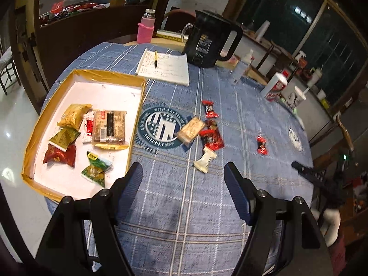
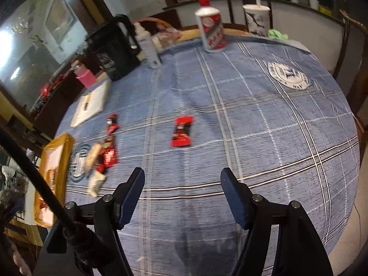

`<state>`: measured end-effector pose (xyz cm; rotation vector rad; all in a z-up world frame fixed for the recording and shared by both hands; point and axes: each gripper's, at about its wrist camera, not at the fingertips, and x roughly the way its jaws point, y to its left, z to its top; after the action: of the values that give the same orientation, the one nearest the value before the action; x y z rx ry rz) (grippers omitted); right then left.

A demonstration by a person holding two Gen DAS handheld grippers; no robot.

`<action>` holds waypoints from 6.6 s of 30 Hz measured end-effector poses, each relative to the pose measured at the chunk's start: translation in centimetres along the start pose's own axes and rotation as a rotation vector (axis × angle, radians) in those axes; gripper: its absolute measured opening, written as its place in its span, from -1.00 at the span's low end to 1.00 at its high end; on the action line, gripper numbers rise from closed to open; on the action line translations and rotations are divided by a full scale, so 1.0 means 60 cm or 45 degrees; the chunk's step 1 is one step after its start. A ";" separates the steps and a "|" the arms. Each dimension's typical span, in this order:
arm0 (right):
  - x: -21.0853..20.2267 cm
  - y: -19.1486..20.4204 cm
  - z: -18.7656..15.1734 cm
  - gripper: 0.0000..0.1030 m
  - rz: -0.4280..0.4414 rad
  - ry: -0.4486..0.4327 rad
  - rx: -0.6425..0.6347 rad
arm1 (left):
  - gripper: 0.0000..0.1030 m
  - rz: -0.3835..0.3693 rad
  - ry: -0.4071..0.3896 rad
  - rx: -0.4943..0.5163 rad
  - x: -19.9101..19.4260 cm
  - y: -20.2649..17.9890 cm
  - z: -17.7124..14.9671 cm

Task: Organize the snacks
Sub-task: 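Open both tools over the tray and move them back to the tablecloth, then grasp the red candy with the right tool while the left tool grasps the white packet, then carry the red candy and white packet into the tray and open both tools, then move both tools back toward the remaining snacks on the tablecloth, then grasp the red candy with the right tool while the left tool grasps the tan bread bar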

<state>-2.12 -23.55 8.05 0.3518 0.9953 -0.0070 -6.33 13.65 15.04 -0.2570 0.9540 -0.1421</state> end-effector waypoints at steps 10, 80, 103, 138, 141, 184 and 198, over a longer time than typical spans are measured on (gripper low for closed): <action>0.128 0.053 0.067 0.09 -0.130 0.085 -0.186 | 0.42 -0.005 0.103 -0.020 0.047 0.006 -0.044; 0.089 0.391 -0.076 -0.54 0.257 0.254 -0.598 | -0.60 0.076 0.039 -0.220 0.067 0.208 -0.028; 0.155 0.649 -0.169 -0.53 0.363 0.388 -0.797 | -0.59 0.033 0.195 -0.236 0.104 0.349 -0.011; 0.099 0.418 -0.097 -0.29 0.329 0.281 -0.366 | 0.22 -0.144 0.077 -0.227 0.061 0.240 0.018; 0.093 0.346 -0.087 -0.29 0.261 0.269 -0.284 | 0.22 -0.156 0.090 -0.191 0.069 0.205 0.017; 0.165 0.264 -0.058 -0.48 0.159 0.324 -0.277 | 0.33 -0.162 0.250 0.162 0.185 0.013 0.030; 0.096 0.165 -0.115 -0.48 0.162 0.327 -0.084 | 0.34 -0.033 0.300 0.316 0.359 -0.047 0.109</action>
<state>-3.00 -11.31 2.77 0.3609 1.2220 0.1896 11.35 6.93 2.48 -0.0234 1.1556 -0.3173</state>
